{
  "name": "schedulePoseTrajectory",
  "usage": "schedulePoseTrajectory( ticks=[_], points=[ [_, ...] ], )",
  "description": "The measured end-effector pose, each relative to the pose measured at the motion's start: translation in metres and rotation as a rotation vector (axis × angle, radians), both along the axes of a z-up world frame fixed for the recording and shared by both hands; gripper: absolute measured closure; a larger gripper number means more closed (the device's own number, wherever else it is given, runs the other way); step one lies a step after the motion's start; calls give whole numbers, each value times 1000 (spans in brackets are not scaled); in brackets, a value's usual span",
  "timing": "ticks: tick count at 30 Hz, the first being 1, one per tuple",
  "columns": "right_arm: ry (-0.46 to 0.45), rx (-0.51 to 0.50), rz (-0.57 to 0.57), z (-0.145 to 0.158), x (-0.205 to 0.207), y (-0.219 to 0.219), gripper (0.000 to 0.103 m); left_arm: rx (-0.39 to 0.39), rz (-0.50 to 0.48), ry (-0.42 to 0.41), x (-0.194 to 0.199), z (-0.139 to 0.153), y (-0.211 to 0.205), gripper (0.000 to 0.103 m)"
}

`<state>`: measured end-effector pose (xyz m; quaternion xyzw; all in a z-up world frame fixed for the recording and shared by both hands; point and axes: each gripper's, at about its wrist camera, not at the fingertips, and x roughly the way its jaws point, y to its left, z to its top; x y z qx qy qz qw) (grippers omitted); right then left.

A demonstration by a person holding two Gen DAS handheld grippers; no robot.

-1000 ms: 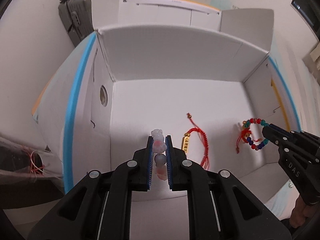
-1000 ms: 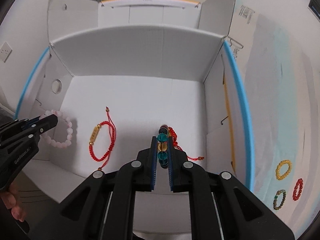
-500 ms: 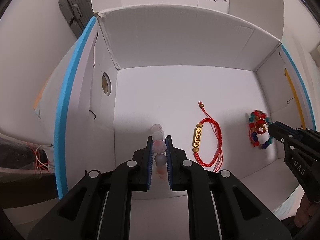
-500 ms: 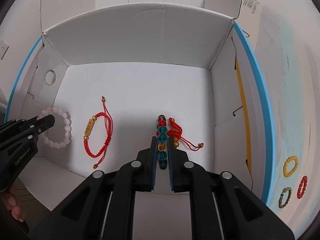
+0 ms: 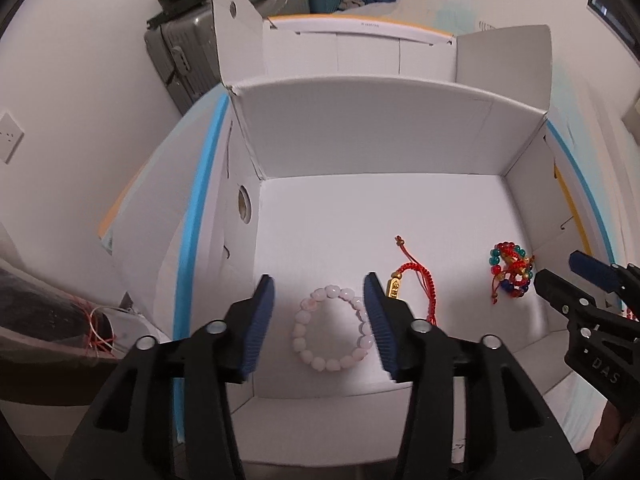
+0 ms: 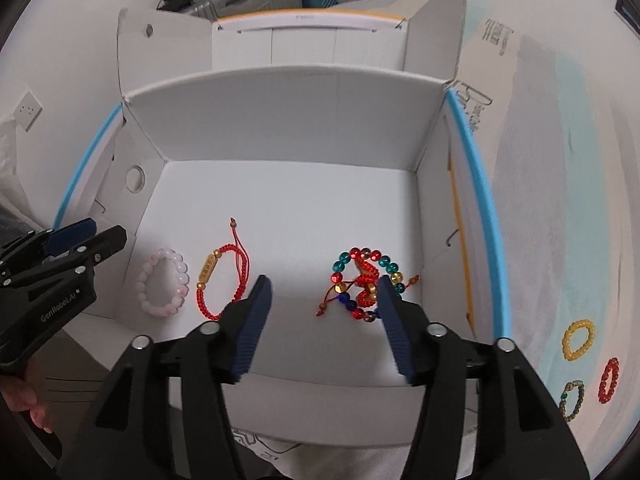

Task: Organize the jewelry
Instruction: 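Lower both bead bracelets into the box and open both tools, then move both tools back toward the remaining bracelets on the bed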

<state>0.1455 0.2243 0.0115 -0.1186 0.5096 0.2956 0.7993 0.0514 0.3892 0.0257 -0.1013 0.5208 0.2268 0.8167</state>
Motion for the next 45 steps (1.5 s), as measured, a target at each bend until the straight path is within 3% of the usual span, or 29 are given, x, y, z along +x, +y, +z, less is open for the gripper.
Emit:
schedulePoseTrajectory(
  ticks=[10,19,32,45],
  points=[
    [-38,73,-17,30,-13,-28,31,40,1,-62,-13,19,-22,23],
    [-61,101,-62,44,-16,-68,20,72,-18,-96,-12,36,-53,12],
    [-92,137,-126,55,-18,-144,9,66,-99,-123,6,44,-120,7],
    [-129,144,-246,55,-15,-242,8,62,-242,-139,38,47,-216,7]
  ],
)
